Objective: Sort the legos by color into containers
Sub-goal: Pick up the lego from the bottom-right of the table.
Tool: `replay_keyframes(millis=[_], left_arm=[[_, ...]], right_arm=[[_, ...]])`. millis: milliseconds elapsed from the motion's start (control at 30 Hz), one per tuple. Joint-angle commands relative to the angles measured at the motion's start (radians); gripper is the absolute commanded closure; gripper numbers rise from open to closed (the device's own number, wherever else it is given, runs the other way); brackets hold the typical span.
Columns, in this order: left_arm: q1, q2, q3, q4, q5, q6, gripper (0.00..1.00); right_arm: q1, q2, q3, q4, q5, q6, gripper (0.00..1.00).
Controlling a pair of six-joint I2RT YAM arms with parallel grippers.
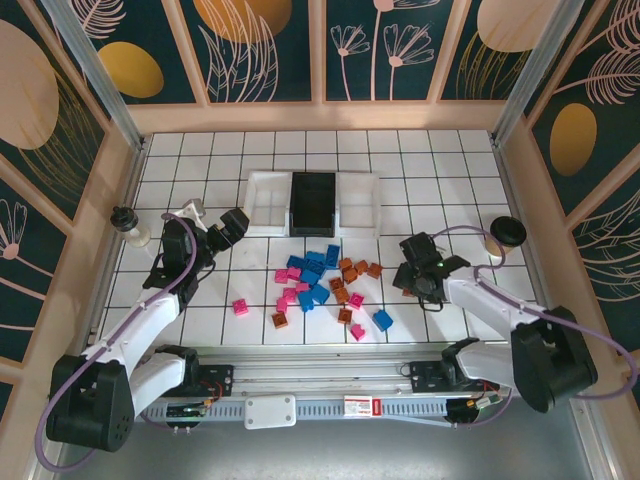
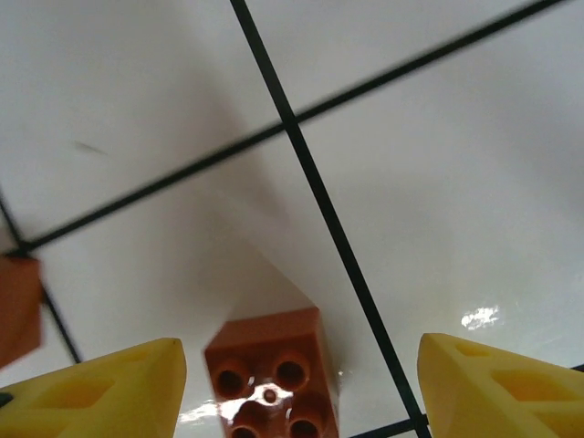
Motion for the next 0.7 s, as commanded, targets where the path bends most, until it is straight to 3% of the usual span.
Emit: replay_keyframes(millis=[0,267,533,667], left_arm=[[-0.004,-0.026,-0.012,0.000,-0.003,0.003,0.03],[-0.004,-0.016,-0.009,-0.001,0.008,-0.005,0.03],[-0.004,-0.012,-0.004,-0.039,0.012,-0.047,0.03],[-0.004,-0.025,-0.007,-0.056,0.012,-0.070,0.03]], right_arm=[[0.013,0.054,0.031,-0.035,-0.012,0.005,0.34],[0.041,0.074,0.007,0.062,-0.075,-0.019,0.48],[0.050,0.018,0.004,0.166,-0.082,-0.096,0.77],[0.053,-0.027,0.083,0.266,-0.124,-0.186,0.83]])
